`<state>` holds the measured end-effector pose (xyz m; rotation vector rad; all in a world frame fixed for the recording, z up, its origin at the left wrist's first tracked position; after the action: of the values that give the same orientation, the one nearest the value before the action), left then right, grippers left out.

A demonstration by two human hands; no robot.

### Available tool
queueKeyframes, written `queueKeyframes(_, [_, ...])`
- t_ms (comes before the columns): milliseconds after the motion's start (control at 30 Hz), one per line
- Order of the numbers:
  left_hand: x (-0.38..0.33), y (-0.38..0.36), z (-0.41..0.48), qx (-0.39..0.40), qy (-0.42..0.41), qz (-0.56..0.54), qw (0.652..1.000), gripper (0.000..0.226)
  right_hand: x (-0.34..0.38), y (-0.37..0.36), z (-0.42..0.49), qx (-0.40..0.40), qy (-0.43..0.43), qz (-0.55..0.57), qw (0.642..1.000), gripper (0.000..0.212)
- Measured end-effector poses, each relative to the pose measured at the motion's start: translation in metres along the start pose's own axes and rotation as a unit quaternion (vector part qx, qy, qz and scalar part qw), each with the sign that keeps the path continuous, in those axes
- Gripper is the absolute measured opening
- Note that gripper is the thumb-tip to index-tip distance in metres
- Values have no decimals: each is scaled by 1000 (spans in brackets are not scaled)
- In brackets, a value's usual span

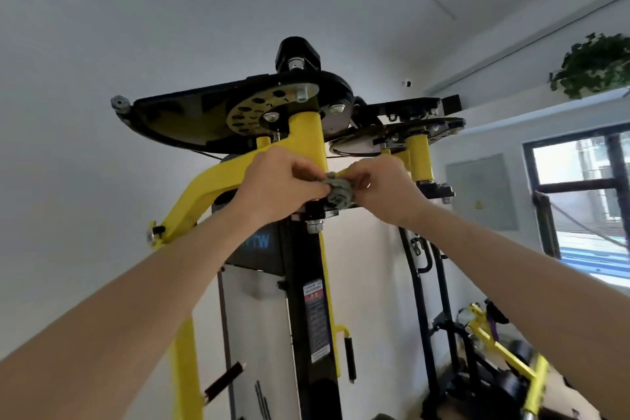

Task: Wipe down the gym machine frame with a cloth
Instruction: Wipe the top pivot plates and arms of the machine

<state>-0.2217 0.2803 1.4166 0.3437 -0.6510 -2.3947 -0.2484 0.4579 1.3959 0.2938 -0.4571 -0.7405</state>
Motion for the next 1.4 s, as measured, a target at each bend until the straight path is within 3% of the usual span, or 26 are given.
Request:
queueKeyframes(133, [-13, -3, 5, 38, 26, 28, 999, 8, -2, 2, -5, 23, -9, -1, 1000, 17])
queueKeyframes(233, [-20, -9, -5, 60, -29, 84, 994, 10, -8, -2, -25, 42, -21, 22, 999, 14])
queueKeyframes(400, [-24, -8, -20, 15, -99, 109, 989, 12, -14, -3, -51, 81, -99, 174, 976, 23])
queueKeyframes(467, [-24, -10, -19, 2, -111, 122, 986, 10, -17, -7, -52, 131, -166, 306, 928, 31])
queueKeyframes(533, [-26, -13, -16, -14, -114, 144, 983, 9, -16, -9, -55, 187, -209, 455, 845, 31])
queueKeyframes(600, [-27, -16, -14, -41, -114, 165, 979, 10, -15, -9, -54, 173, -215, 527, 804, 26])
queueKeyframes(733, [-36, -15, -14, -153, -114, 149, 970, 9, -12, -7, -36, 49, -208, 523, 825, 28])
queueKeyframes(900, [-63, 5, 3, -327, -135, 117, 928, 12, 11, 21, 8, -45, -87, 515, 851, 30])
queueKeyframes(1033, [-81, 10, 13, -390, -142, 257, 873, 21, 10, 33, 41, -87, -65, 512, 852, 25])
queueKeyframes(1133, [-86, 14, 21, -370, -155, 359, 843, 36, -4, 31, 58, -69, -82, 522, 846, 20])
queueKeyframes(1300, [-83, 19, 27, -260, -99, 463, 842, 41, -36, 24, 77, -39, -107, 551, 827, 16])
queueKeyframes(1400, [-85, 19, 27, -248, -83, 472, 842, 42, -59, 28, 92, -44, -134, 543, 828, 17])
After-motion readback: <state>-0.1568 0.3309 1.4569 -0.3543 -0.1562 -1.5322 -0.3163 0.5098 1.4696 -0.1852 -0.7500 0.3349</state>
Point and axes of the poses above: each hand's wrist, its own z-axis towards the middle knuckle, its own y-axis out of the back of the hand, x = y × z, the point moved 4 cm from there along z, towards the middle knuckle, and after that the axes turned 9 degrees about -y, right-handed, at the moved point
